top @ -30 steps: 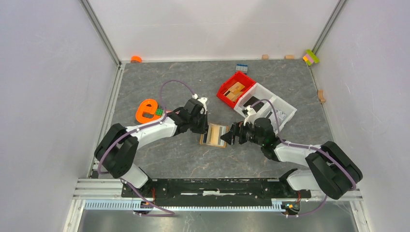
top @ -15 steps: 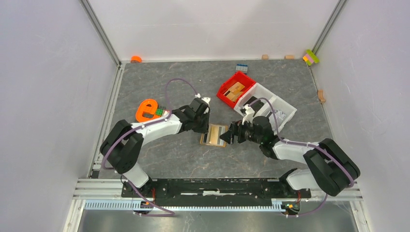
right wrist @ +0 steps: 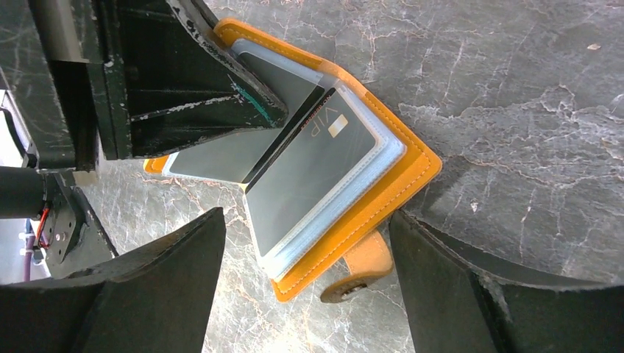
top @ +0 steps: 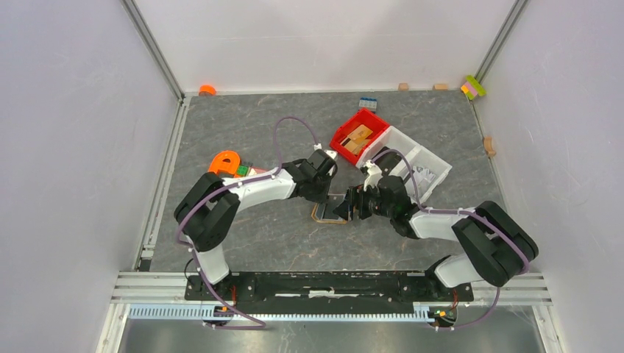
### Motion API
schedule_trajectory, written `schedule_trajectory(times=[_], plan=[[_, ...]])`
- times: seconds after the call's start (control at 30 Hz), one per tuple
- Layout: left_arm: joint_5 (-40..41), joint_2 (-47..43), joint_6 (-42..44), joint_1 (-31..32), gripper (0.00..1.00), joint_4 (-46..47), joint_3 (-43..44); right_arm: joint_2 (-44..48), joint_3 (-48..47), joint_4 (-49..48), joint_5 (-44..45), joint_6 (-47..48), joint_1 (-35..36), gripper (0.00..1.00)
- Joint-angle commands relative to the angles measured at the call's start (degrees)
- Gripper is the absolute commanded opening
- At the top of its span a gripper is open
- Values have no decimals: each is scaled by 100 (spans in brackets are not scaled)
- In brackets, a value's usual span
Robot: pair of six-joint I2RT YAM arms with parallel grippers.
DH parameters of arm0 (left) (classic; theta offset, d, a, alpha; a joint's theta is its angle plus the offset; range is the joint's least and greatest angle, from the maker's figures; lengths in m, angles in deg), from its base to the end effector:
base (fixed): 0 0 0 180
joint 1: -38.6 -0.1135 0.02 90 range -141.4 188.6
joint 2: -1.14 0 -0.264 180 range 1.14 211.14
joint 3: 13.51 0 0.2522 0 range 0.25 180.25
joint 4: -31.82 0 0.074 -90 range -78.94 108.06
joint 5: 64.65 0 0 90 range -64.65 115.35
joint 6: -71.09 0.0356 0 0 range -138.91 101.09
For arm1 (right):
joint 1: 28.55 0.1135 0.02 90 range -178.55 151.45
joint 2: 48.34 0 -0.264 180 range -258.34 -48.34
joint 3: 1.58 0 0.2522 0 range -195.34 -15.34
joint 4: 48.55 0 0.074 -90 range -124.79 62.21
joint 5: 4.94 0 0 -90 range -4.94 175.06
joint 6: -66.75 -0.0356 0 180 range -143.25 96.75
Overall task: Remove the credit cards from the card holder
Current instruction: Remove the credit card from the card holder.
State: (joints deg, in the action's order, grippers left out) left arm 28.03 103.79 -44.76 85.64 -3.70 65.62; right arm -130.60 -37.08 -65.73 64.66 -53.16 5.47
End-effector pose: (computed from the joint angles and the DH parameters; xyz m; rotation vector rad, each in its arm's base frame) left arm 0.2503 -0.2663 0.1765 0.4710 2.6113 -0.3866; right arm 0.2008 0.1505 0.1384 -0.3113 2.2050 1.0207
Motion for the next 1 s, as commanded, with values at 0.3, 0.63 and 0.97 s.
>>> schedule_trajectory(times=[0.3,0.63,0.97], plan=[[-1969,-1264,-292,-569,2,1810,-1288,1888,431,220,1739,310,96,73],[-3796,-1792,-1446,-1247,2,4458,-2472,2336,871,-1301,272,228,95,37],[-4135,-2415,-1842,-1294,4,5862,-3091,1956,963,-2338,-628,-300,96,33]])
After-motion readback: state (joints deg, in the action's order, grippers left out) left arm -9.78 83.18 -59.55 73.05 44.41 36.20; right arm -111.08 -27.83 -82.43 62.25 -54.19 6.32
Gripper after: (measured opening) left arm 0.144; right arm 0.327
